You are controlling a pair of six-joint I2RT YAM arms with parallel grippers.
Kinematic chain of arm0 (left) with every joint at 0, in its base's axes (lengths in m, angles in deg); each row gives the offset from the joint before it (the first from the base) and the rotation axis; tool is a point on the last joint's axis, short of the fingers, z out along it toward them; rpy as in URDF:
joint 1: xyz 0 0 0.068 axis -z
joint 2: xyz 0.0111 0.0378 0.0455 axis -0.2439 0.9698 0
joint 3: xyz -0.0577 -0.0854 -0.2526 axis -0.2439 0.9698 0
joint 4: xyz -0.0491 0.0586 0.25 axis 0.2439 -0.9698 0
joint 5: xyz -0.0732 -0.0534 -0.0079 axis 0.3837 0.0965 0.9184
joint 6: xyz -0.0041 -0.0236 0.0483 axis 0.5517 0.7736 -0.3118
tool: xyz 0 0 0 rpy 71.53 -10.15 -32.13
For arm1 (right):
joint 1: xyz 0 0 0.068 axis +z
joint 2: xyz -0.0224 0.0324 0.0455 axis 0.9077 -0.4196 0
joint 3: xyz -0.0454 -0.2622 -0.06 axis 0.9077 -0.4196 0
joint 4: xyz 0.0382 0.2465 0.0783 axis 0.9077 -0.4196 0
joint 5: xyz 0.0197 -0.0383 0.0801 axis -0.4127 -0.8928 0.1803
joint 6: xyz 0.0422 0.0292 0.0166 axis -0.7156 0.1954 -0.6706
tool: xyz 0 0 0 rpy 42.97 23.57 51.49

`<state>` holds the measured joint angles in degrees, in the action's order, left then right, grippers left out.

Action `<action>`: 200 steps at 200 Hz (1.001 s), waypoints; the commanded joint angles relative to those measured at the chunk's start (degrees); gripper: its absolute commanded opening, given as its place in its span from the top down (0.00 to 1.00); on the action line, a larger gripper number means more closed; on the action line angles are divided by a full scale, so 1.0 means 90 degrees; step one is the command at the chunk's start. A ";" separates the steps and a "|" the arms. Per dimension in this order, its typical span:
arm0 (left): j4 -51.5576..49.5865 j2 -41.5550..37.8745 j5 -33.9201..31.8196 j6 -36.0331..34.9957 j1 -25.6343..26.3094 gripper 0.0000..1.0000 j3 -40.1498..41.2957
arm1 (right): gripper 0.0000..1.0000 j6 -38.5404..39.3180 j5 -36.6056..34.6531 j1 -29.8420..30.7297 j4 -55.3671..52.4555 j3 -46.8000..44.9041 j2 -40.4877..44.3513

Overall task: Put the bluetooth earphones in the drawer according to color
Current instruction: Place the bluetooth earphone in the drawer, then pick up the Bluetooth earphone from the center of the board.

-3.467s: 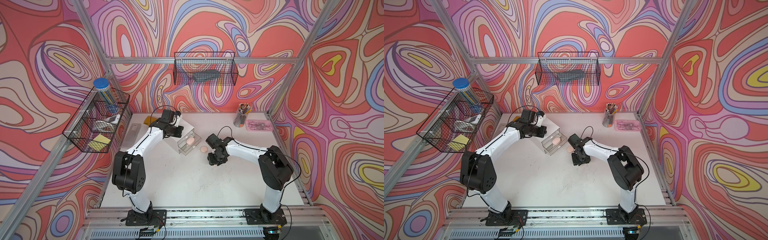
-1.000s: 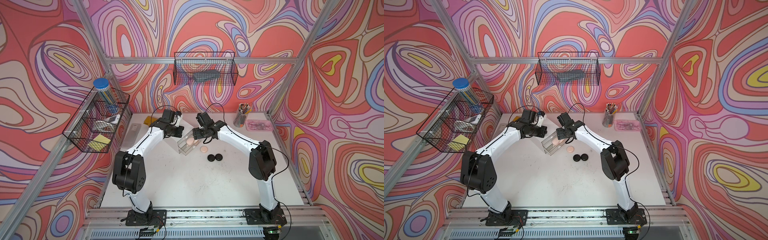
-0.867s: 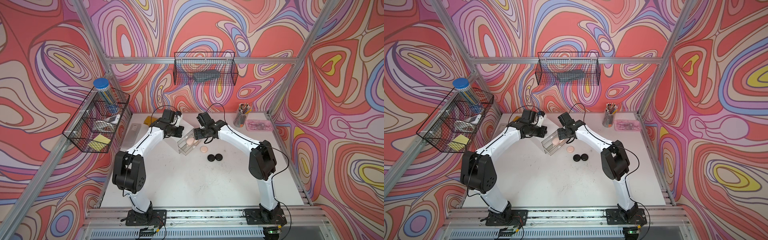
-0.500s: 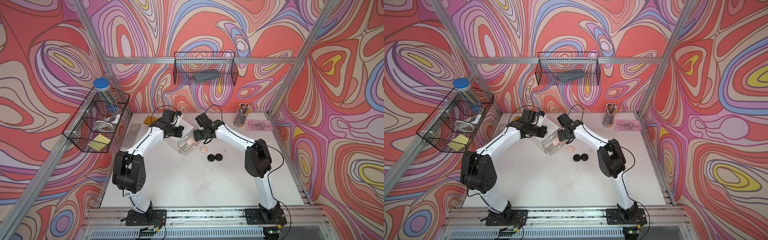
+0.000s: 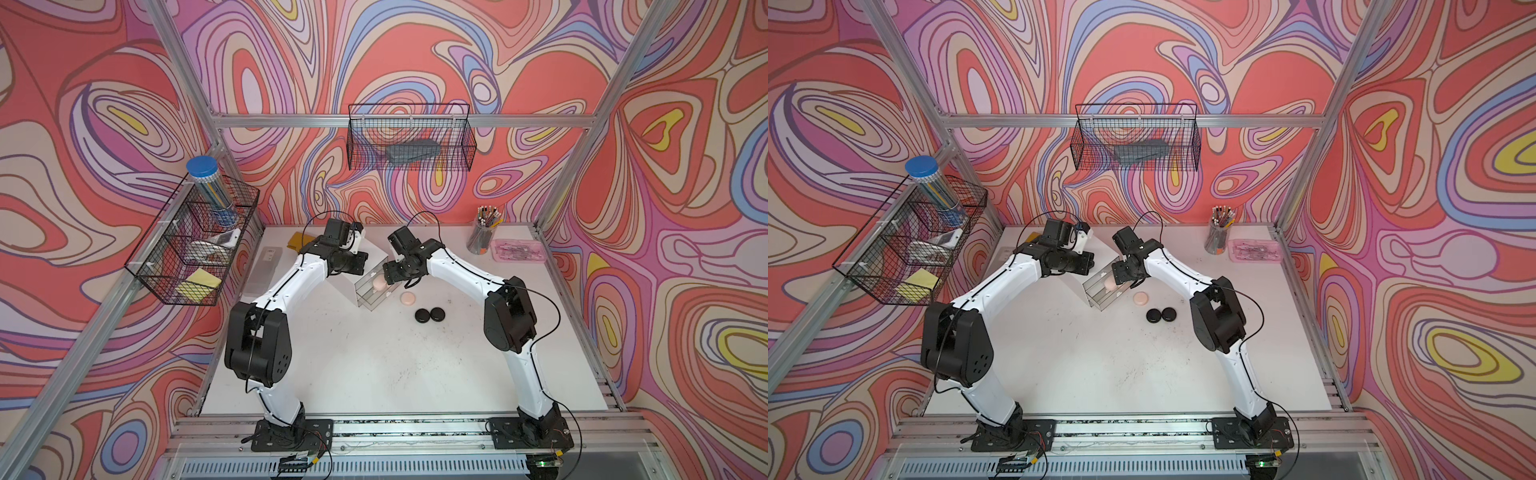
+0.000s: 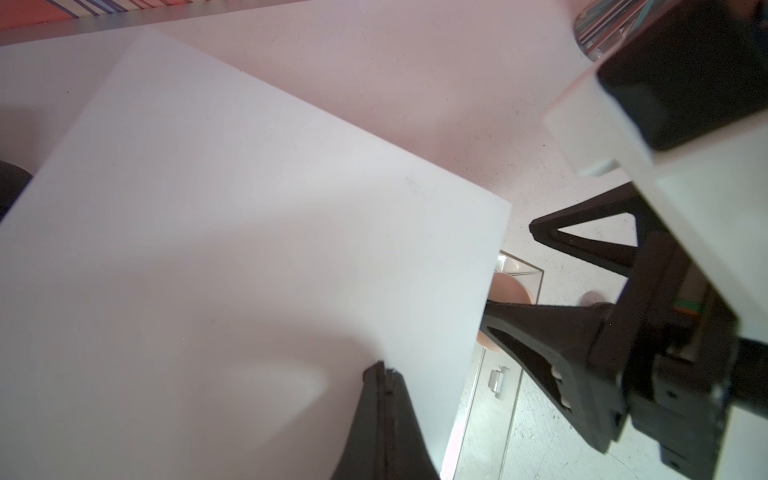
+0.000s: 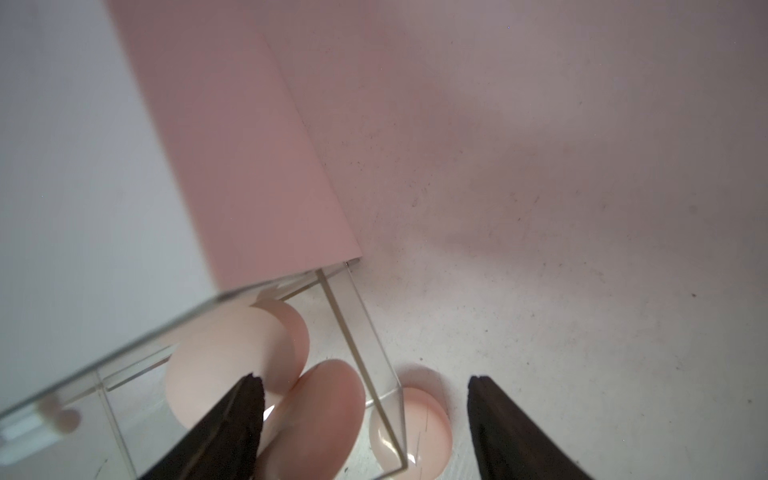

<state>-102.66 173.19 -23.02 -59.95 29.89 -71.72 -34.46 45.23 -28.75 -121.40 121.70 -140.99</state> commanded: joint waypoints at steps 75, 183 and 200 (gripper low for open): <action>-0.1015 0.0450 0.0010 0.0021 0.0103 1.00 0.0207 | 0.21 -0.0048 -0.0259 -0.0007 0.0715 -0.0867 0.0870; -0.1025 0.0412 0.0005 0.0018 0.0101 1.00 0.0197 | 0.15 0.0246 -0.0013 -0.0045 0.0726 -0.2628 0.2481; -0.1023 0.0420 0.0000 0.0016 0.0103 1.00 0.0197 | 0.15 0.0252 0.0050 -0.0065 0.0703 -0.2948 0.2544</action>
<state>-102.71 173.27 -23.00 -59.95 29.89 -71.81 -32.82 44.25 -28.83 -112.81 99.19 -118.76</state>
